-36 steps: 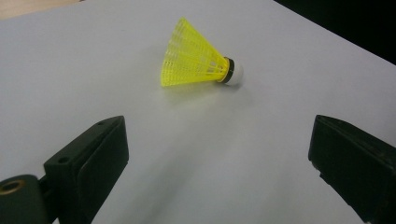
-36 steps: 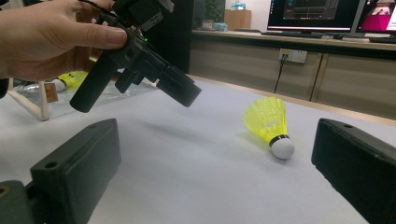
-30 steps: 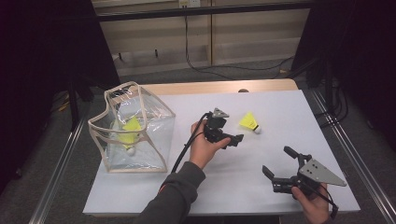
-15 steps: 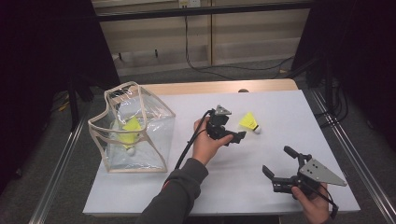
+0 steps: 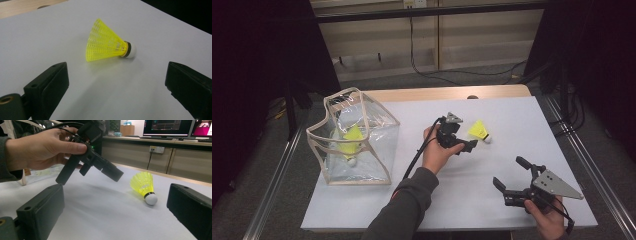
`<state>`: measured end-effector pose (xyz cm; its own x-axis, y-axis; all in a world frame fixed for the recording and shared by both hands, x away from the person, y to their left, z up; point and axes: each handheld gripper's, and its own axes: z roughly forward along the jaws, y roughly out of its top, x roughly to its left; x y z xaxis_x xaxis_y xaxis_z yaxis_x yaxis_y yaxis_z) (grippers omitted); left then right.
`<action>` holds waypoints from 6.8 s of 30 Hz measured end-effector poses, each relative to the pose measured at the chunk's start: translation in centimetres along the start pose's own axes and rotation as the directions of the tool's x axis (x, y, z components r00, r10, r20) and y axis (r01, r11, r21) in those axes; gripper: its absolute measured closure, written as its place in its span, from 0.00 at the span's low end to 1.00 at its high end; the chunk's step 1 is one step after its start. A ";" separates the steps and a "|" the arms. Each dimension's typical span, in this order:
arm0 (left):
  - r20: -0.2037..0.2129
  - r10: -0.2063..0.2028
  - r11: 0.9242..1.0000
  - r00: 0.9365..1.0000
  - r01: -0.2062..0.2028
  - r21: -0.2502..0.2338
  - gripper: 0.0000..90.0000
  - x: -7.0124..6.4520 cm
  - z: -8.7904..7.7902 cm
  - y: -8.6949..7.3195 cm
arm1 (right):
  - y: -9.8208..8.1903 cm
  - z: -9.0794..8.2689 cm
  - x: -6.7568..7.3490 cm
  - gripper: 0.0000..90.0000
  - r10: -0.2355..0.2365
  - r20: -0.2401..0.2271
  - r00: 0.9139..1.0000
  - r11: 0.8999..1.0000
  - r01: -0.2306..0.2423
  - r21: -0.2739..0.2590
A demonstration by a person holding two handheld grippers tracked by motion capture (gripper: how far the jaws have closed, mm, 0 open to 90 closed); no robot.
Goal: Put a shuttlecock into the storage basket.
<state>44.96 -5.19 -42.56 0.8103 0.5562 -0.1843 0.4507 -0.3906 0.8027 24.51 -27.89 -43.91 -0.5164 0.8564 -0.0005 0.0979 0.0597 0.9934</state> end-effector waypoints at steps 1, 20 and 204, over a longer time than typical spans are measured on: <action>0.000 0.002 1.000 1.000 -0.002 -0.003 0.06 0.0 0.1 0.1 | 0.0 0.0 0.0 0.01 -0.001 0.002 1.000 1.000 0.001 0.000; -0.020 0.033 0.999 0.999 -0.033 -0.012 0.09 0.4 2.2 0.9 | 0.0 0.0 0.0 0.01 -0.005 0.000 1.000 1.000 0.005 0.001; 0.118 -0.132 0.976 0.984 0.108 0.187 0.94 1.6 -14.6 6.7 | 0.0 0.3 0.3 0.01 -0.017 -0.014 1.000 1.000 0.017 0.001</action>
<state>43.83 3.80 -29.20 0.7822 0.5127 -0.3539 0.5979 -0.4582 0.6577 24.59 -27.52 -43.89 -0.5300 0.8478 -0.0158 0.0899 0.0747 0.9931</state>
